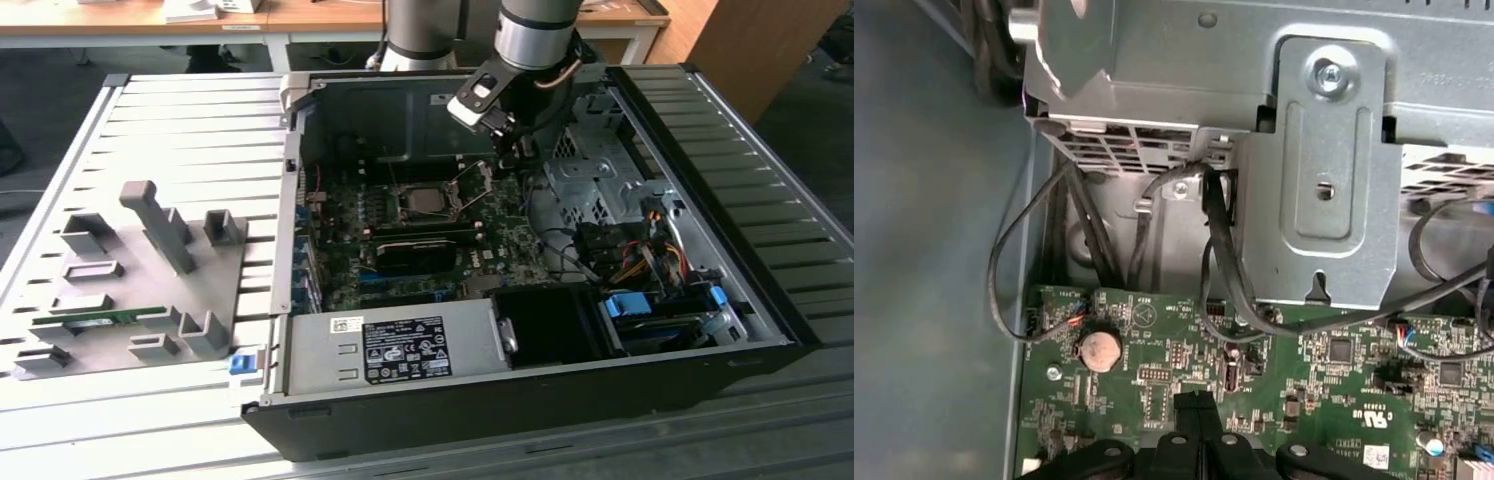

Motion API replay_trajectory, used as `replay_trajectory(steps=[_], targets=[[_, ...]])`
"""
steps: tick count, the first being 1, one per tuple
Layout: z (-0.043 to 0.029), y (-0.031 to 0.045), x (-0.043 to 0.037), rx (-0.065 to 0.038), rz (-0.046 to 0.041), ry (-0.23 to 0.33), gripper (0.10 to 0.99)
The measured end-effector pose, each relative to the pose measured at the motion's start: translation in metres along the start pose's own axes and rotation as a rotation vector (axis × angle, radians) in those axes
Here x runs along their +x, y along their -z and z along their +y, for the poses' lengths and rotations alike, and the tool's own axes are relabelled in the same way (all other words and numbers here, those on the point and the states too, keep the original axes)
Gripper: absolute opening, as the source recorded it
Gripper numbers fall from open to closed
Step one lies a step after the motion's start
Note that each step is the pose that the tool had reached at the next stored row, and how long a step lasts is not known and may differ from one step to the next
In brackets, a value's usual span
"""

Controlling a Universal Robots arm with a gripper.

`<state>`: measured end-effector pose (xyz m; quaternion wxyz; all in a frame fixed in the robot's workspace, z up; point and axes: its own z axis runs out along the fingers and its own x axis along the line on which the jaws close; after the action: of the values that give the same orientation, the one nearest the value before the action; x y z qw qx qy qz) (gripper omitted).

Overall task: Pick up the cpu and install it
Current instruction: 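Close the cpu cover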

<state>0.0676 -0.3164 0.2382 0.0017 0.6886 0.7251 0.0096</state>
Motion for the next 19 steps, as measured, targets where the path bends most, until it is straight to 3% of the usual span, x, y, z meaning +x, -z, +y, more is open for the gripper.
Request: replay_trajectory(steps=[8, 14, 19], targets=[[-0.0137, 0.0008, 0.0007, 0.001, 0.0002, 0.000, 0.106], [-0.0228, 0.0058, 0.0014, 0.004, 0.0007, 0.000, 0.106], [-0.0364, 0.0064, 0.0022, 0.004, 0.0006, 0.000, 0.106]])
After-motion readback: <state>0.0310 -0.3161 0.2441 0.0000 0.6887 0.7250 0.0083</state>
